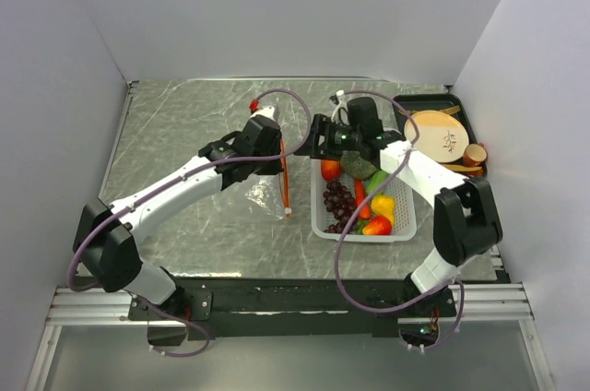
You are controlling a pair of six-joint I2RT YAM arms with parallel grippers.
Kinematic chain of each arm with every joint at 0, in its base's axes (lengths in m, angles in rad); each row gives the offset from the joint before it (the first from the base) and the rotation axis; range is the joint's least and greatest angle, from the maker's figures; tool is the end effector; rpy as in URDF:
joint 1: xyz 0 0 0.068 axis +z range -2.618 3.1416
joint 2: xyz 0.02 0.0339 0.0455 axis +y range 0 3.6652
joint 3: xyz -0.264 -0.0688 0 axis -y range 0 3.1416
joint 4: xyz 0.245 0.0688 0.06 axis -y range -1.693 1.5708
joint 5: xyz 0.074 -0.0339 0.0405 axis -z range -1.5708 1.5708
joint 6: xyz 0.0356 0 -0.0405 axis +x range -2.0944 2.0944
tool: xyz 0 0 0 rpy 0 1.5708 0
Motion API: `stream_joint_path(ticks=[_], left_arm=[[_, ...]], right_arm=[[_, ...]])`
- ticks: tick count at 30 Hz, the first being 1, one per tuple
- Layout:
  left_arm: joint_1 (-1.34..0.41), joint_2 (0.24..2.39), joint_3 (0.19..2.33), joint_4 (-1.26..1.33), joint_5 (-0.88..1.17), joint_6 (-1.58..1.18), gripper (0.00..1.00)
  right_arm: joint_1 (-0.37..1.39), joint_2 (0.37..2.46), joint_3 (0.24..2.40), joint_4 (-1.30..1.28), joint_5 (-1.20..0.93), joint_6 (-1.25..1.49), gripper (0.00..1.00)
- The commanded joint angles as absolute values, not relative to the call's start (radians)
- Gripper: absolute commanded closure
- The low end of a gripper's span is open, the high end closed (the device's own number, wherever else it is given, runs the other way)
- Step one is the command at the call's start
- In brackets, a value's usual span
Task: Place the food in the zip-top bag and seal the zipper
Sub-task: Pick up the zipper food storage bag at the center of the board, then open the zipper of the food storage bag.
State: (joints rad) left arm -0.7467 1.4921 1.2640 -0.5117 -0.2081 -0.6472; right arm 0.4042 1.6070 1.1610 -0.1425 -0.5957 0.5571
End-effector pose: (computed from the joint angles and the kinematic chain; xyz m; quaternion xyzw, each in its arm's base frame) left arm 0.2486 -0.2200 0.3064 0.0034 0.9109 -0.1848 0.3688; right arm 0.3255 0.1609 0.2683 -0.0736 0.8511 0.4379 0.2801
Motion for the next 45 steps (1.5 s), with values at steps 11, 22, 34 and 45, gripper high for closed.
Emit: stream_joint_path(ticks=[11,22,34,45], left_arm=[[-0.749,1.465,1.259,-0.462,-0.193,-0.632,0.99],[-0.712,1.428,1.27,-0.466,-0.173,-0.618,0.99],[-0.608,1.388,1.269,-0.57,-0.271,-0.618,0.99],[-0.446,1.325,1.33,-0.733,-0.347,-0.531,0.99]], right_arm=[[0.492,1.729,1.296,-0.141,-0.627,0.568,0.27],[0.502,1.813,1.324,-0.121,-0.644,0.583,0.36],[0.5,1.862,1.358,-0.1,-0.591,0.65,0.86],[0.505,1.936,1.419,-0.167,-0.436,0.66,1.0]])
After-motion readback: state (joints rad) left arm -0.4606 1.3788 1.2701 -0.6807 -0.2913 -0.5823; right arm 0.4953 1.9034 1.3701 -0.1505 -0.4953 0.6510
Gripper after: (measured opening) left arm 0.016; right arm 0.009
